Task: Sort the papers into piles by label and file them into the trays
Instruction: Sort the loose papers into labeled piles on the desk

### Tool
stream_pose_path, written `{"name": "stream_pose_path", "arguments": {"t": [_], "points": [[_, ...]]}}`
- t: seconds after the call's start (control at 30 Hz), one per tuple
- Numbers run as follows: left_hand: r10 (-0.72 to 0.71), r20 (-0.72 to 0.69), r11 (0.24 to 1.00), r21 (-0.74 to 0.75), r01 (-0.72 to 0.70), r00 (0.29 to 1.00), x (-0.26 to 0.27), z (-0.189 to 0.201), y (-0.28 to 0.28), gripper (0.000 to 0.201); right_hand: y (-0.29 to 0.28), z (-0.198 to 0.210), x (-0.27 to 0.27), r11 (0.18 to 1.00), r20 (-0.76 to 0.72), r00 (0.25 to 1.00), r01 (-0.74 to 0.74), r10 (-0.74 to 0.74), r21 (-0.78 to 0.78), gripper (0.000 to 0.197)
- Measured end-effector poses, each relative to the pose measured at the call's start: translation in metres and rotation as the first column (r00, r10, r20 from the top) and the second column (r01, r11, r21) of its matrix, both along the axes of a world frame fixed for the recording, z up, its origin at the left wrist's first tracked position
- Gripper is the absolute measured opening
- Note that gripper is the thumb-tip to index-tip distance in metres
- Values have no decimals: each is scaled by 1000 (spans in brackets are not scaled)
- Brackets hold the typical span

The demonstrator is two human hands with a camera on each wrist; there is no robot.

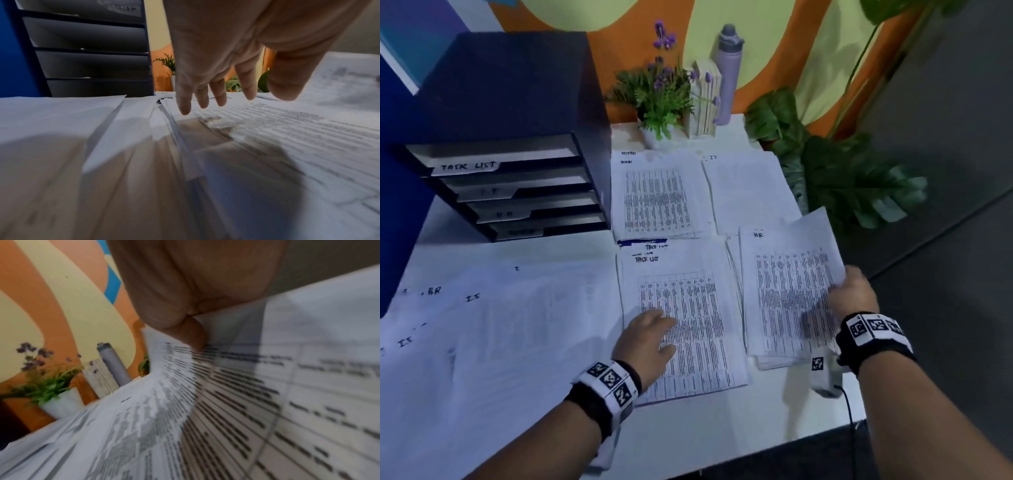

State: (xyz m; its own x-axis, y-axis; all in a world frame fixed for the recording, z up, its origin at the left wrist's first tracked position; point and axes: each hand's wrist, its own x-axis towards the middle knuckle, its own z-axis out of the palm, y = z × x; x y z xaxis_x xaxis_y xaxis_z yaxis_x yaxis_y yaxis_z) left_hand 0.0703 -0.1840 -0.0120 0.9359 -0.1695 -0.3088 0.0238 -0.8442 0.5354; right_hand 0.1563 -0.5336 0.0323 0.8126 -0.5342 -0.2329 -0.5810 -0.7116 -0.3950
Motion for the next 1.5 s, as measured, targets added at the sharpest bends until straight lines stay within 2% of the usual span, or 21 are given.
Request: {"name": "stream_pose_path", "arguments": {"t": [0.07,0.13,0.23,0.33,0.5,0.57,0.63,0.73,0.83,0.9,0.93,1.03,1.13,1.27,1.37,1.43,1.5], "points": [[42,28,999,-23,-42,999,2,0,5,49,11,0,2,989,-32,999,-41,37,-143,62],[113,33,991,-71,-111,993,4,1,15,46,31,-2,4,981,-8,993,-121,121,-154,69],[267,66,958,-132,-256,962,3,2,44,44,75,-10,3,955,64,953,-296,298,-36,54],[457,122,889,-85,-449,881,-3,4,82,44,138,-17,-7,859,95,872,-489,480,153,37],[730,21,676,123,-727,683,-33,-1,161,59,245,-23,-44,620,135,715,-671,686,406,18],[787,-15,602,240,-762,617,-48,-3,189,68,278,-23,-56,551,144,662,-709,736,440,16],[812,-60,567,321,-759,581,-64,-7,210,82,304,-23,-65,524,138,638,-721,758,452,24],[802,-92,585,324,-744,590,-79,-13,225,101,334,-28,-70,555,68,634,-719,771,418,25],[786,-124,613,289,-735,606,-84,-19,228,114,355,-37,-75,606,-4,676,-657,737,450,24],[795,-176,606,202,-770,580,-84,-24,232,115,365,-45,-78,621,-21,714,-593,700,512,33],[802,-188,595,156,-789,567,-84,-25,234,110,369,-46,-80,627,-26,730,-568,683,533,35],[811,-194,574,86,-814,552,-84,-27,241,86,371,-49,-78,688,-14,781,-542,625,484,14],[823,-193,542,-16,-840,535,-84,-27,247,69,367,-51,-68,718,13,831,-488,556,497,34],[813,-251,489,-194,-850,525,-83,-25,254,51,363,-48,-65,678,20,887,-367,462,637,35],[790,-331,428,-306,-851,516,-85,-27,259,44,365,-53,-60,697,40,889,-385,456,605,33],[776,-330,451,-306,-838,538,-88,-29,260,31,368,-56,-56,710,30,872,-417,488,568,32],[783,-341,425,-316,-848,520,-87,-27,258,21,368,-59,-54,725,49,874,-430,483,539,30]]}}
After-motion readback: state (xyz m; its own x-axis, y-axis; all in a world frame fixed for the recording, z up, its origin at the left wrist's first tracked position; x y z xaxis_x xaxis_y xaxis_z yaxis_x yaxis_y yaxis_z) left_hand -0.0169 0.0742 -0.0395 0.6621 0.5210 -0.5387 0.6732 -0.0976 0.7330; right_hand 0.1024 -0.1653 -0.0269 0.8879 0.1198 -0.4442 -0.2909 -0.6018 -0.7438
